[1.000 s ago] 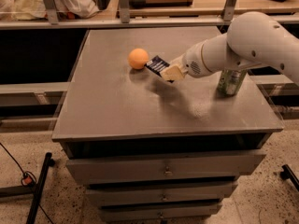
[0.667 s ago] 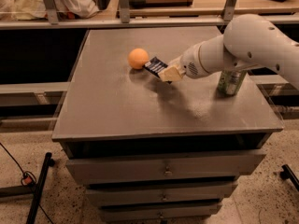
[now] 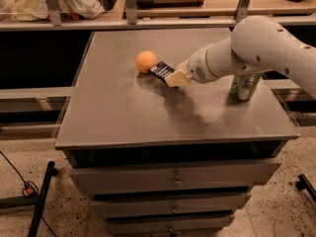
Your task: Move rxbar blueberry near orange
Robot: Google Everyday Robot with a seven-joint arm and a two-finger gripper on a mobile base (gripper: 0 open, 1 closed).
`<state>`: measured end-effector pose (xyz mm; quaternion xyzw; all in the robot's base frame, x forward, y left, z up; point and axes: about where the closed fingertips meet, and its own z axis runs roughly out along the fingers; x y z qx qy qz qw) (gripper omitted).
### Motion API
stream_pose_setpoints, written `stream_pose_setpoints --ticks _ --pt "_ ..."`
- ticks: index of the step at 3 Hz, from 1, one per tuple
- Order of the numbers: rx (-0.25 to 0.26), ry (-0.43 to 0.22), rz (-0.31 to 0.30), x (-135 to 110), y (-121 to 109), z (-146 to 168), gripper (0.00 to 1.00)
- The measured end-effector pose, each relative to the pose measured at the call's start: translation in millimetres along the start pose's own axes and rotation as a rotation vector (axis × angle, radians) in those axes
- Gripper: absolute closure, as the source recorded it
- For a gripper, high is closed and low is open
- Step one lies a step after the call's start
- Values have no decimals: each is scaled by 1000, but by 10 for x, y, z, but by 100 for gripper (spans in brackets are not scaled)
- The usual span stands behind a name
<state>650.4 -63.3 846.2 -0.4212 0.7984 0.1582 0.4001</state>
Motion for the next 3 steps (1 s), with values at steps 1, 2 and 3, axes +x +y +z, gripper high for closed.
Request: stream_pose_setpoints --ticks 1,2,3 --pt "4 2 -3 -17 3 -5 21" --pt "9 4 2 -18 0 -25 0" --pt "8 4 2 -19 3 -22 0"
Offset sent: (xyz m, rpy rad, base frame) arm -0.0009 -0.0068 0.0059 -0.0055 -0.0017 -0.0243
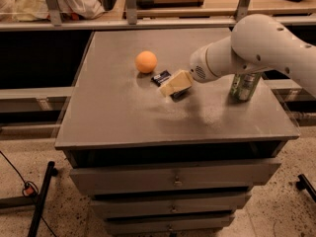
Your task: Move rxbar blueberry near orange
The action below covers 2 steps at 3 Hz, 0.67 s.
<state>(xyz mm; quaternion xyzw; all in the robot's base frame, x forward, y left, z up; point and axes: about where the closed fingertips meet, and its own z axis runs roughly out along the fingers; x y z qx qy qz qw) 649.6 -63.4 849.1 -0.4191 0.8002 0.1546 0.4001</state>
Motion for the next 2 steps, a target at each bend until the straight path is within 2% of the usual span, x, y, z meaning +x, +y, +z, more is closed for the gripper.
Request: stream_pose_setpoints --ticks 1,2 --pt "23 54 -55 -32 36 -93 0" --pt "23 54 -55 -32 37 -93 0"
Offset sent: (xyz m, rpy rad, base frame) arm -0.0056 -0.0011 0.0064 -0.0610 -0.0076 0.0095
